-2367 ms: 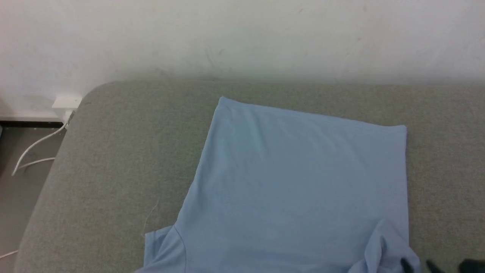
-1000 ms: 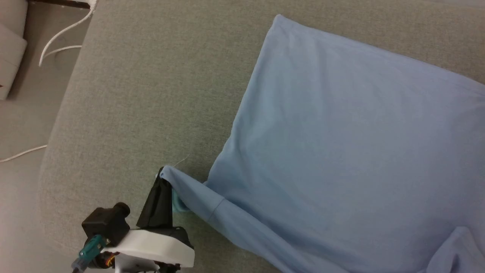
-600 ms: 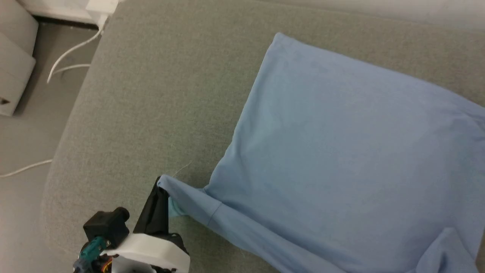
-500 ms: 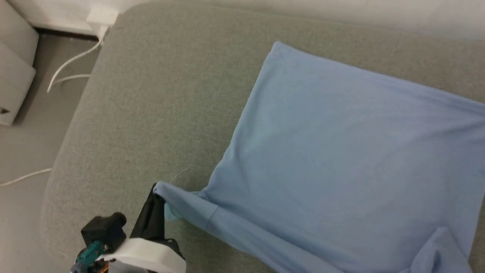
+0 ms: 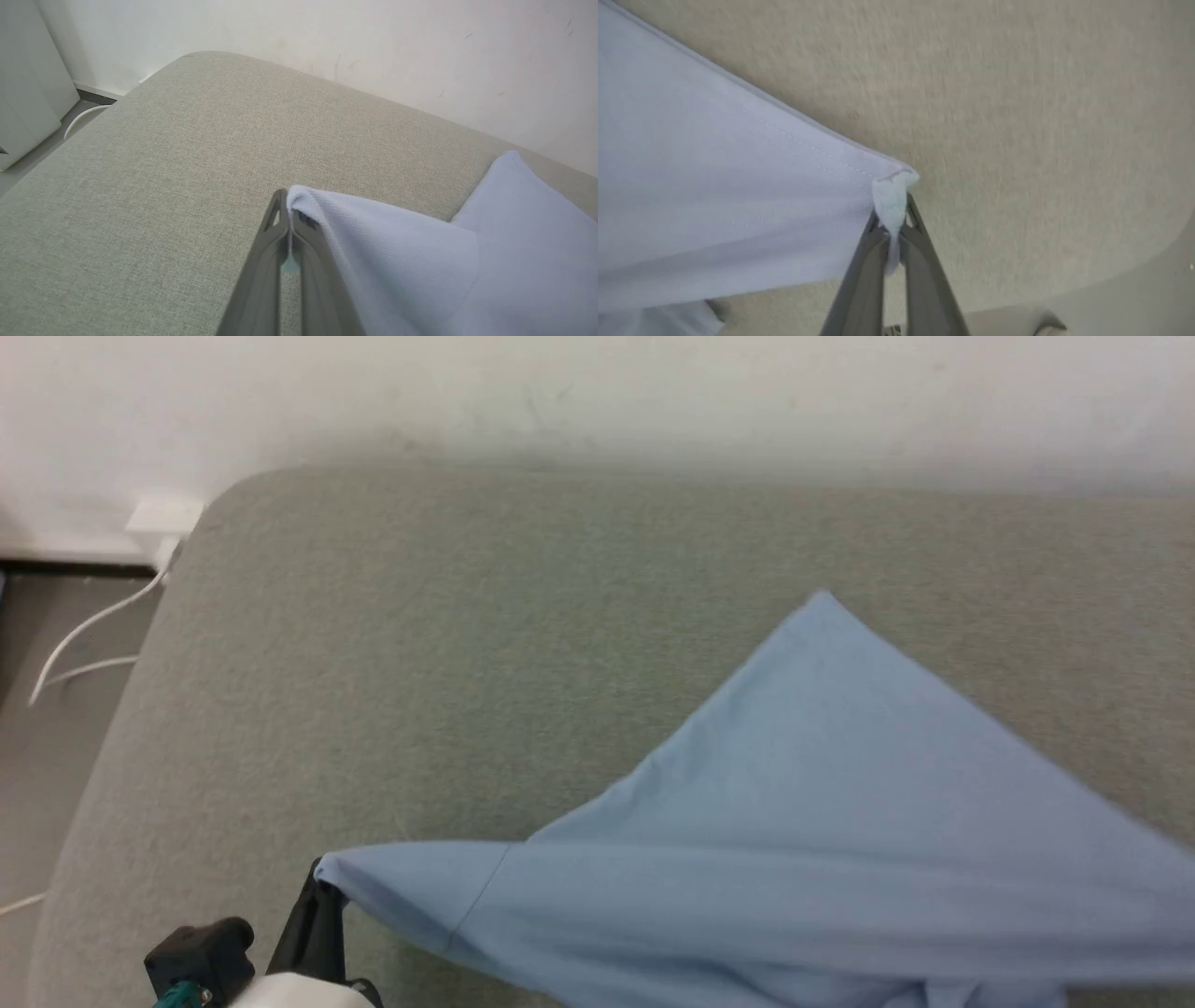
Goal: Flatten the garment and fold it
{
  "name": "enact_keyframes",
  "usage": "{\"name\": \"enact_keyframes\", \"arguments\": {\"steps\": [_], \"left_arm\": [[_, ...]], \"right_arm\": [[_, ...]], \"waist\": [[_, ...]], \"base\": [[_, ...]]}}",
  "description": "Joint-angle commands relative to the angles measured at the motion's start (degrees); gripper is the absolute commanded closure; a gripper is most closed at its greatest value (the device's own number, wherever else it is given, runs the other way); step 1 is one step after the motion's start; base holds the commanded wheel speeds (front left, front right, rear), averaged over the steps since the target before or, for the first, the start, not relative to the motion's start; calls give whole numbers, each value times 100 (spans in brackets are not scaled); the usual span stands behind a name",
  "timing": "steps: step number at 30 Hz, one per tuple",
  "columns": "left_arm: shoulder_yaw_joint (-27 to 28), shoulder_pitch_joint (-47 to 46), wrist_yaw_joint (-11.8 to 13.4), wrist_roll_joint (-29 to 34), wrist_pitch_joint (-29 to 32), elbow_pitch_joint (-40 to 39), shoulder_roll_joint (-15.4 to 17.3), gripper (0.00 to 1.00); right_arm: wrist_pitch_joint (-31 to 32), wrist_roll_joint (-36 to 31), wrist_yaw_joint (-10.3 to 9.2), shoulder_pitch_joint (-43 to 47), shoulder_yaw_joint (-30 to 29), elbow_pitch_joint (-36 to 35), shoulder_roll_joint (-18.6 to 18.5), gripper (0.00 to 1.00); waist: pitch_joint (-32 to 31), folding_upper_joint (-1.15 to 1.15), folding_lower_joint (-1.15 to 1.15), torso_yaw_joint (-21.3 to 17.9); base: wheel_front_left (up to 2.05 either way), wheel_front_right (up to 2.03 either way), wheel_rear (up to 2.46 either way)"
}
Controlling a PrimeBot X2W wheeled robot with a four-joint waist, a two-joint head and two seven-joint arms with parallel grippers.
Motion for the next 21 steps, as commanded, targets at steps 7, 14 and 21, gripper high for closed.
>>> {"name": "enact_keyframes", "arguments": {"steps": [7,14,21], "left_arm": [[51,104,48,-84,52,47,88,100],[21,90,43,-86,117,65,138,100],[-10,-104,81,-19,155,-84,143,100]], "right_arm": [[154,-156,-12,1570,-688,-522,1273,93],[-1696,-5,-12,1444,-807,-1126,1956,0],[-3647,61,-12,238,-239,-962,1640,0]], "waist": [[-298,0,1,-463],[-307,0,1,-515],[67,0,1,-531]], "base": [[0,0,0],[0,0,0],[0,0,0]]}}
